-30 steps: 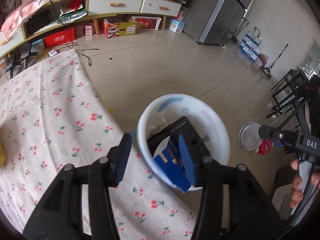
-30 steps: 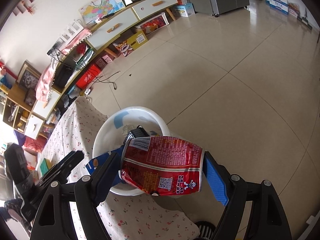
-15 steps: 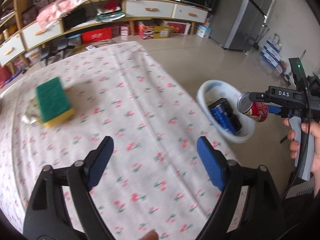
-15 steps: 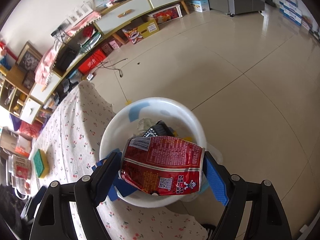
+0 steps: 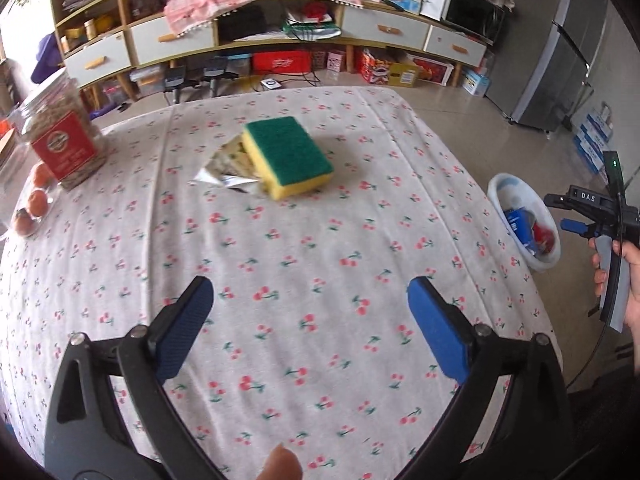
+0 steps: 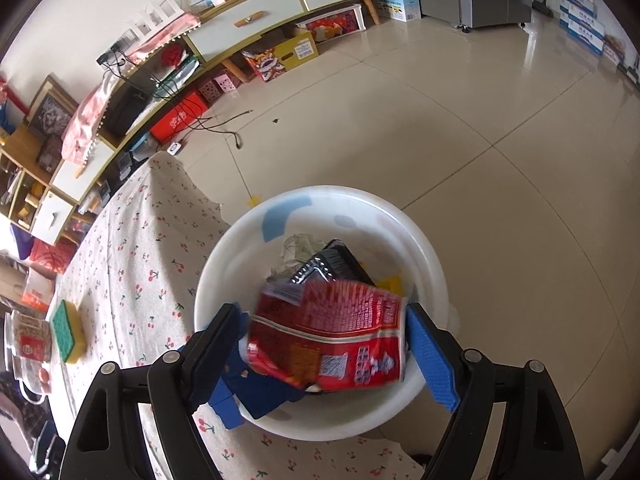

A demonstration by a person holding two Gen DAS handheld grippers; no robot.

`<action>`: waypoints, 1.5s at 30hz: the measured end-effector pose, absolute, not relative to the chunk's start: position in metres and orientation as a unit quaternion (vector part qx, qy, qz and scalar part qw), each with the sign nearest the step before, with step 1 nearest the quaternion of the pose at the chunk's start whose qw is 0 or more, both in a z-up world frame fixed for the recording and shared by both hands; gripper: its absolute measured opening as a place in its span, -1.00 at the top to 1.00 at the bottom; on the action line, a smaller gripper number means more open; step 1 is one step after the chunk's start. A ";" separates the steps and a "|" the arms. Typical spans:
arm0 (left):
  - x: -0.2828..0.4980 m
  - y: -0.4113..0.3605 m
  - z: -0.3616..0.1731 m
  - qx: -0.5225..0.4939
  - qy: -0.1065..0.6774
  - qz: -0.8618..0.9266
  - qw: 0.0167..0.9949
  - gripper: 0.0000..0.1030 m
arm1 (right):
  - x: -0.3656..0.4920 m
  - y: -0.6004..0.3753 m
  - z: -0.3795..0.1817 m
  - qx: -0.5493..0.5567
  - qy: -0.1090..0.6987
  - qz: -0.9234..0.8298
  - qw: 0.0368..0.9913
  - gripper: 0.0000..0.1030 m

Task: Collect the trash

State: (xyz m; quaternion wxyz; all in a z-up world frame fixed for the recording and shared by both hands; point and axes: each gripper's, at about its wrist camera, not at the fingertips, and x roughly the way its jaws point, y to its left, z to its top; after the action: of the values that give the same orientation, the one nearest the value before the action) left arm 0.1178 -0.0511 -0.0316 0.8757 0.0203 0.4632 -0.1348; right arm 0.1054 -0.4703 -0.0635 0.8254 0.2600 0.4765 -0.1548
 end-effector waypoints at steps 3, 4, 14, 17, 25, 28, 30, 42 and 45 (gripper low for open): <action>0.118 -0.033 -0.032 0.008 0.466 -0.126 0.876 -0.91 | 0.106 -0.466 -0.057 0.247 0.468 -0.159 0.833 -0.79; 0.119 -0.028 -0.032 0.004 0.467 -0.126 0.876 -0.91 | 0.105 -0.464 -0.054 0.244 0.467 -0.160 0.835 -0.79; 0.124 0.007 -0.016 -0.008 0.460 -0.104 0.882 -0.91 | 0.108 -0.410 -0.016 0.178 0.465 -0.133 0.857 -0.79; 0.127 0.016 -0.008 -0.002 0.454 -0.095 0.886 -0.91 | 0.111 -0.385 -0.005 0.158 0.463 -0.116 0.864 -0.79; 0.141 0.048 0.003 0.003 0.438 -0.063 0.897 -0.92 | 0.130 -0.319 0.011 0.125 0.461 -0.058 0.877 -0.79; 0.146 0.063 0.002 -0.005 0.436 -0.050 0.898 -0.93 | 0.138 -0.293 0.015 0.112 0.459 -0.037 0.880 -0.79; 0.148 0.071 -0.002 -0.011 0.437 -0.042 0.899 -0.93 | 0.143 -0.278 0.016 0.106 0.459 -0.025 0.882 -0.79; 0.157 0.121 -0.013 -0.033 0.462 0.020 0.886 -0.93 | 0.181 -0.197 -0.014 0.049 0.496 0.016 0.867 -0.79; 0.160 0.129 -0.015 -0.039 0.475 0.024 0.879 -0.93 | 0.189 -0.185 -0.023 0.046 0.510 0.025 0.859 -0.79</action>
State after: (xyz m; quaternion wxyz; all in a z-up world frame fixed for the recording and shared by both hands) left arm 0.1595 0.1293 -0.0153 0.8786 -0.0391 0.4753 0.0239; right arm 0.1886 -0.1854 -0.0226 0.8587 0.0460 0.5098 0.0255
